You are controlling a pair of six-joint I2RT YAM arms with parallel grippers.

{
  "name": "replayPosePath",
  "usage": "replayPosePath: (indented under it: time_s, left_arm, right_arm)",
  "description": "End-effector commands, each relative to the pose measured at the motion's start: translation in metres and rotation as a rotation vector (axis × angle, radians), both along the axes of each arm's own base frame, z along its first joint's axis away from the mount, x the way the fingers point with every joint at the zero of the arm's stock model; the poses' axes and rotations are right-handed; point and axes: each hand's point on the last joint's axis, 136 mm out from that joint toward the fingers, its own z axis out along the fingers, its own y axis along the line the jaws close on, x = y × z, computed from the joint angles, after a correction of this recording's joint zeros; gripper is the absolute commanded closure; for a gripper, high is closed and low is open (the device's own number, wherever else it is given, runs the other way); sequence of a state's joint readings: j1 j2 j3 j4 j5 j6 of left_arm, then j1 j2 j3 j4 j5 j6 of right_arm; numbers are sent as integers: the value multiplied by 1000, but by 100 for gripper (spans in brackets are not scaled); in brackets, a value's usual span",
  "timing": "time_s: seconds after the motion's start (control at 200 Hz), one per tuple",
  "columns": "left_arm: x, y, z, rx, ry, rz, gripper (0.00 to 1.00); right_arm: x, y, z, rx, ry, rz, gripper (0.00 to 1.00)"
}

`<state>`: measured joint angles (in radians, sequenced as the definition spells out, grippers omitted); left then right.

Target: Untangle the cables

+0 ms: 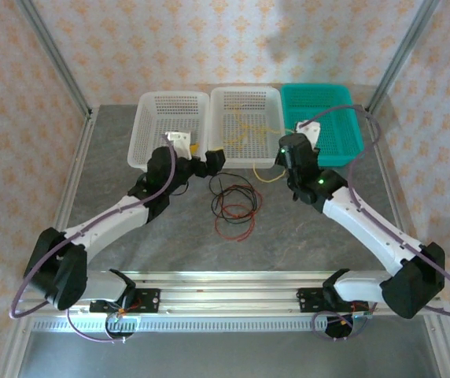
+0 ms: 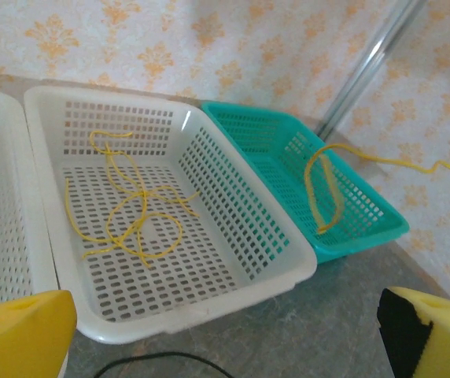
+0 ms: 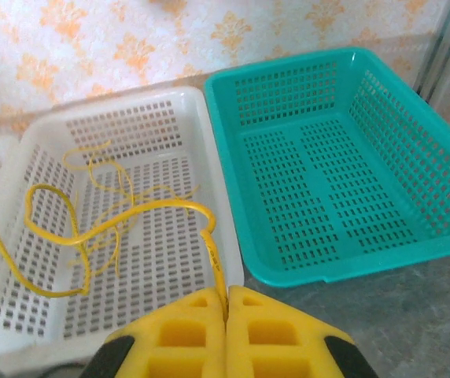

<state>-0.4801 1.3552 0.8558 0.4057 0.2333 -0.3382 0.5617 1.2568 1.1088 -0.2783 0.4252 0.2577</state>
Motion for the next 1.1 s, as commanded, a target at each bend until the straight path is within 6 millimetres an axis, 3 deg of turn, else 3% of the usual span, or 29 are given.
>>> replayPosePath:
  time_s: [0.0,0.396,0.646,0.806,0.901,1.096]
  left_arm:
    - [18,1,-5,-6,76,50,1]
    - [83,-4,-7,-18,181,115,1]
    - [112,10,-19,-66,229,145,1]
    - [126,10,-32,-39,264,145,1]
    - [132,8,-38,-24,276,143,1]
    - [139,5,-49,-12,305,142,1]
  right_arm:
    - [26,15,17,166,-58,30,100]
    - [112,42,-3,289,-12,59,100]
    - [173,59,-38,283,61,34,100]
    - [208,73,-71,263,141,39,100]
    - [223,77,-90,248,176,30,100]
    - [240,80,-116,237,228,24,89]
